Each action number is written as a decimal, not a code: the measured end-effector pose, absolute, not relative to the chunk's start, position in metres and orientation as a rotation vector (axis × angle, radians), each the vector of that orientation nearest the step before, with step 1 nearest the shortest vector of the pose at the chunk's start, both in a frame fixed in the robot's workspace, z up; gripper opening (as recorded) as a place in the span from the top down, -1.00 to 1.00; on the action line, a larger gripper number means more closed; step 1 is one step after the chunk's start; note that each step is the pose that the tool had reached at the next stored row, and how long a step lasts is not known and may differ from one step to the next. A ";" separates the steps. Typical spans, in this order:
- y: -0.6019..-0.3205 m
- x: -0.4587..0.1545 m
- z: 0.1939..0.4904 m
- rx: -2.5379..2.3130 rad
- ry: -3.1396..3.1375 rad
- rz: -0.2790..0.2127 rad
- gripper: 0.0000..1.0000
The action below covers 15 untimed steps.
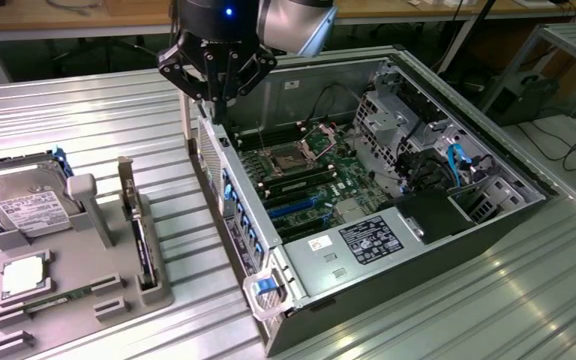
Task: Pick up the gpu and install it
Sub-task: 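Reach for the gpu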
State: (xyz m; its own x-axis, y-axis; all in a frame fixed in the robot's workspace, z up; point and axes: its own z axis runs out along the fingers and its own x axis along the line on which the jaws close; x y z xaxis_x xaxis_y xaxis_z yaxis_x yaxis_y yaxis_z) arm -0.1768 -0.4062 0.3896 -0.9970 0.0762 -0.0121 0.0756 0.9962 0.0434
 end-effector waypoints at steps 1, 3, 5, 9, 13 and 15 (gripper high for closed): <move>-0.406 -0.177 0.390 0.119 3.125 0.067 0.79; -0.407 -0.178 0.390 0.119 3.126 0.067 0.79; -0.407 -0.179 0.389 0.119 3.127 0.067 0.79; -0.408 -0.179 0.389 0.119 3.129 0.067 0.79; -0.409 -0.180 0.389 0.119 3.131 0.067 0.79; -0.410 -0.181 0.389 0.119 3.132 0.067 0.79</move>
